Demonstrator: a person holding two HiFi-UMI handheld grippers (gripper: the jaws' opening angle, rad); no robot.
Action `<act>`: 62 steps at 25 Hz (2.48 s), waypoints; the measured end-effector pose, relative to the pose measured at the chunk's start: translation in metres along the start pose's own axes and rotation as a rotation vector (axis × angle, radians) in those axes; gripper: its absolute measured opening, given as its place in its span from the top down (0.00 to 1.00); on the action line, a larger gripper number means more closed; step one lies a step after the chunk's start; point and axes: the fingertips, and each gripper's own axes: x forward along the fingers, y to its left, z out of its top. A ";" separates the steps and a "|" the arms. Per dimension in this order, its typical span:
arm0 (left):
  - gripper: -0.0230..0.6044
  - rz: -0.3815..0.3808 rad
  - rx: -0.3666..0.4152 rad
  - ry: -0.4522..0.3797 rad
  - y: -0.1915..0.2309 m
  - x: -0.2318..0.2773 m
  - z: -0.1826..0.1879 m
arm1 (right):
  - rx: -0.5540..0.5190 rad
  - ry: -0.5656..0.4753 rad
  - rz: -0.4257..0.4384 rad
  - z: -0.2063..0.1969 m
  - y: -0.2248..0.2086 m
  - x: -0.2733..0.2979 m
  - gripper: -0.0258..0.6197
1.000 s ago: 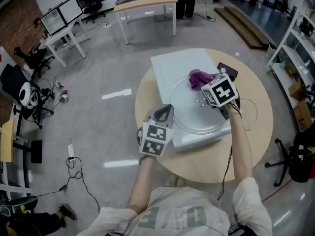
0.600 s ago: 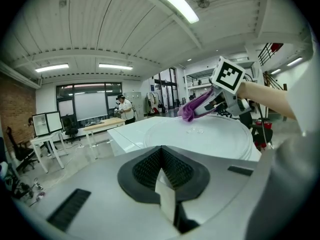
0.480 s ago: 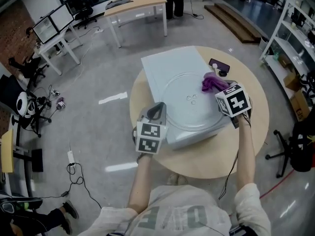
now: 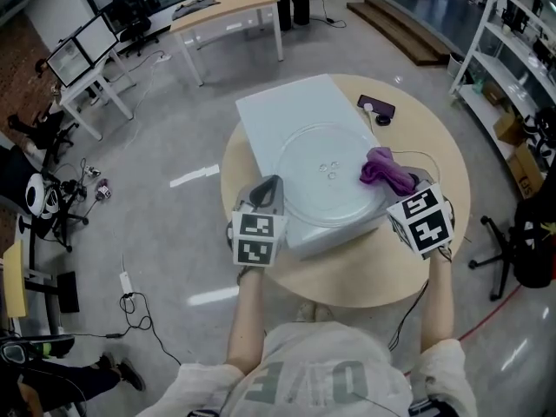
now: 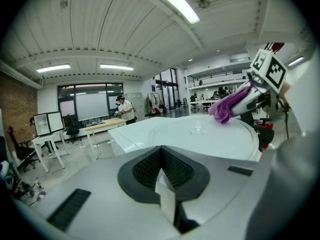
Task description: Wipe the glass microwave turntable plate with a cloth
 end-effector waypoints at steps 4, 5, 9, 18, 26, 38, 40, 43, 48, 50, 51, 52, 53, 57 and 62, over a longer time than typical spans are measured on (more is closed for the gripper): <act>0.96 -0.002 -0.008 -0.004 0.001 -0.002 0.000 | -0.016 0.005 0.018 -0.007 0.019 -0.019 0.89; 0.96 -0.003 -0.011 -0.007 0.000 -0.003 0.000 | -0.019 0.005 0.029 -0.008 0.026 -0.023 0.88; 0.96 -0.002 -0.022 -0.016 0.001 -0.005 -0.001 | -0.044 -0.001 0.093 -0.009 0.057 -0.035 0.89; 0.96 -0.022 -0.058 -0.048 -0.009 -0.011 -0.002 | -0.185 -0.045 0.268 0.021 0.130 -0.033 0.88; 0.96 -0.041 -0.062 -0.058 -0.016 -0.012 0.000 | -0.278 -0.037 0.317 0.051 0.158 -0.005 0.88; 0.96 -0.039 -0.070 -0.047 -0.014 -0.012 -0.002 | -0.277 -0.058 0.276 0.082 0.157 0.041 0.88; 0.96 -0.036 -0.069 -0.046 -0.014 -0.012 -0.001 | -0.267 -0.063 0.279 0.083 0.156 0.043 0.89; 0.96 -0.030 -0.070 -0.044 -0.014 -0.010 -0.002 | -0.259 -0.075 0.294 0.083 0.154 0.040 0.88; 0.96 -0.026 -0.071 -0.046 -0.014 -0.011 -0.003 | -0.178 -0.153 0.257 0.099 0.132 0.026 0.89; 0.96 -0.023 -0.069 -0.046 -0.012 -0.012 -0.004 | -0.143 -0.178 0.217 0.111 0.118 0.029 0.88; 0.96 -0.023 -0.068 -0.045 -0.011 -0.013 -0.005 | -0.126 -0.188 0.203 0.118 0.112 0.033 0.89; 0.96 -0.022 -0.068 -0.045 -0.010 -0.013 -0.005 | -0.111 -0.197 0.196 0.126 0.107 0.039 0.88; 0.96 -0.022 -0.068 -0.043 -0.009 -0.013 -0.005 | -0.102 -0.201 0.195 0.135 0.103 0.047 0.89; 0.96 -0.017 -0.067 -0.038 -0.010 -0.010 -0.004 | -0.137 -0.159 0.201 0.152 0.093 0.084 0.88; 0.96 -0.022 -0.066 -0.035 -0.016 -0.009 -0.003 | -0.173 -0.064 0.191 0.135 0.093 0.115 0.88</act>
